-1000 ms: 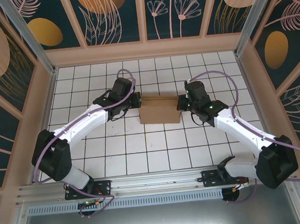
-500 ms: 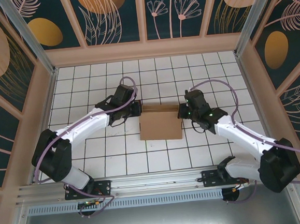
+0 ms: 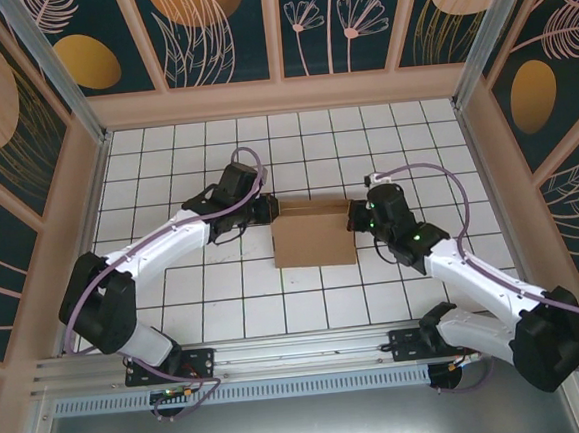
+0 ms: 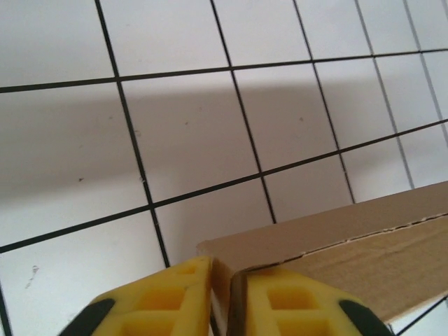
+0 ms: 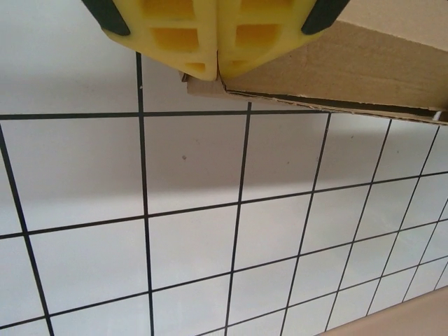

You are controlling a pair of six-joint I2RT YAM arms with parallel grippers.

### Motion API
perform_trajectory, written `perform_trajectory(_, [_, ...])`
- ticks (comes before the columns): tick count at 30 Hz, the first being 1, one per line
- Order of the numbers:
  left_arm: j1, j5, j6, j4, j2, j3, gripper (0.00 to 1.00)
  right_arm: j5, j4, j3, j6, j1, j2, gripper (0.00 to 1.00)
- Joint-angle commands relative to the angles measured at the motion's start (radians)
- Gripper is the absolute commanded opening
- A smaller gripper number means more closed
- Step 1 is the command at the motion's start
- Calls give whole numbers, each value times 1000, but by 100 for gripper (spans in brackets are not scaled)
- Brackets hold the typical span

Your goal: Fold the paper box

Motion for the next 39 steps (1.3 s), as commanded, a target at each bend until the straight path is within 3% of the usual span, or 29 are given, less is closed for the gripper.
perform_trajectory(1, [-8,46,-7,52,-33,-12,21,57,134,-51,-39,12,-45,0])
perform_trajectory(12, [-8,77,-8,117,-93,-29,49,120,232,-132,-84,29,-116,0])
perform_trajectory(21, [-8,-5,-70,168,-165,-52,73,172,290,-186,-141,59,-132,0])
perform_trajectory(28, [-8,-85,-215,174,-170,-73,74,224,355,-237,-183,89,-169,0])
perform_trajectory(39, [-8,15,-329,240,-137,-139,67,299,382,-258,-221,140,-167,0])
